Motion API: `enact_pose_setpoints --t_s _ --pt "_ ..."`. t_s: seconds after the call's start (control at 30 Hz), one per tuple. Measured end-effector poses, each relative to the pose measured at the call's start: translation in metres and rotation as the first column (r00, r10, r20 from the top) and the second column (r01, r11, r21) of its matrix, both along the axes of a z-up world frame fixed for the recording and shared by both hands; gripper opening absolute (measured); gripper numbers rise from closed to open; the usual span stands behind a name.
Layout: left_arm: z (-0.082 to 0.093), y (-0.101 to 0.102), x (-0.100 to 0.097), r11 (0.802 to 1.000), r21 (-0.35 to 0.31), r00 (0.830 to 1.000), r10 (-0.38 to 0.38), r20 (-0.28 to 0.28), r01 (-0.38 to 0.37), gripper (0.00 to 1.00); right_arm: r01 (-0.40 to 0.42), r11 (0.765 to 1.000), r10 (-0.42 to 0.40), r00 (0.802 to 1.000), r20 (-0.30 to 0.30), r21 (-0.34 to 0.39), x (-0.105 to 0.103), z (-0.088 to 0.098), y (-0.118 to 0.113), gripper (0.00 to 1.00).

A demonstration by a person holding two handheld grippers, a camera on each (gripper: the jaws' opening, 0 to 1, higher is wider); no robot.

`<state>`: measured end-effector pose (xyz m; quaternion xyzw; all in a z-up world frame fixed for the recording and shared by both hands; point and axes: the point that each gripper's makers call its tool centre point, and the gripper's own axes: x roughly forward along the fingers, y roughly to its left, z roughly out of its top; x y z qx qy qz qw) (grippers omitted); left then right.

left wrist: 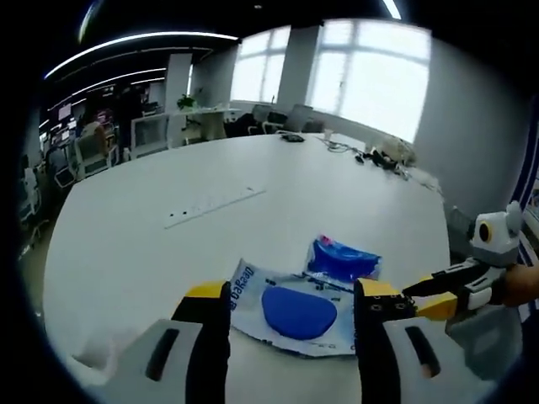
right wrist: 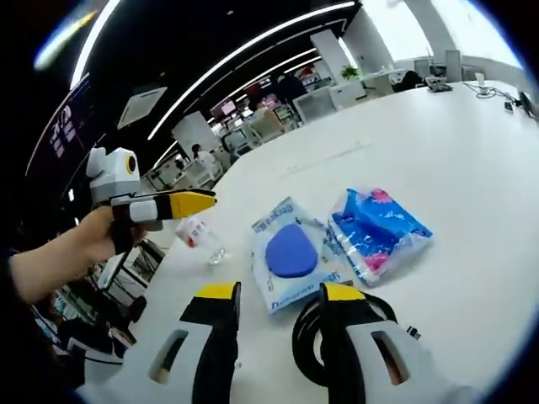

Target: Arrange the tabletop items into an orderly group along one side of the table until the central work area is clear of visible clutter.

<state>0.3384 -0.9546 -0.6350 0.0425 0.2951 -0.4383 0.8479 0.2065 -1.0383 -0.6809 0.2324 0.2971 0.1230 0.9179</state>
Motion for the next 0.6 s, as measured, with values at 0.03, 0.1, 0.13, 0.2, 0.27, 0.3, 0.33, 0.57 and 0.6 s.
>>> enact_pose_setpoints --t_s 0.03,0.1,0.13,0.2,0.27,0.3,0.33,0.57,0.6 --pt "-0.001 0.000 0.001 1.000 -0.002 1.000 0.006 -0.003 -0.006 0.57 0.000 1.000 0.000 1.000 -0.009 0.003 -0.001 -0.002 0.001 0.34" --pt "-0.004 -0.002 0.005 1.000 0.001 1.000 0.011 -0.010 -0.011 0.58 -0.005 1.000 0.006 1.000 -0.025 0.009 -0.001 -0.007 0.004 0.34" --pt "-0.007 -0.003 0.008 1.000 0.010 1.000 0.013 -0.016 -0.013 0.58 -0.006 1.000 0.006 0.999 -0.035 0.013 -0.001 -0.009 0.005 0.33" --pt "-0.012 -0.003 0.013 1.000 0.022 1.000 0.017 -0.025 -0.016 0.58 -0.001 1.000 0.003 0.999 -0.054 0.030 -0.002 -0.014 0.007 0.32" --pt "-0.015 -0.007 0.015 0.999 0.003 0.997 0.043 -0.060 -0.043 0.61 0.000 0.999 0.003 0.997 -0.073 0.044 -0.002 -0.019 0.011 0.32" --pt "-0.017 -0.012 0.012 0.998 -0.021 0.992 0.064 -0.110 -0.067 0.63 -0.004 0.999 0.007 0.997 -0.075 0.047 -0.002 -0.021 0.013 0.31" --pt "-0.021 -0.014 0.010 0.997 -0.019 0.989 0.071 -0.131 -0.074 0.64 -0.005 0.999 0.009 0.997 -0.080 0.051 -0.002 -0.024 0.015 0.31" --pt "-0.036 -0.016 0.029 0.996 0.051 0.992 0.082 -0.099 -0.077 0.67 0.004 0.996 0.005 0.995 -0.105 0.089 -0.003 -0.033 0.019 0.31" --pt "-0.038 -0.016 0.032 0.995 0.062 0.992 0.080 -0.101 -0.073 0.67 0.008 0.995 0.002 0.994 -0.107 0.094 -0.004 -0.034 0.019 0.31"
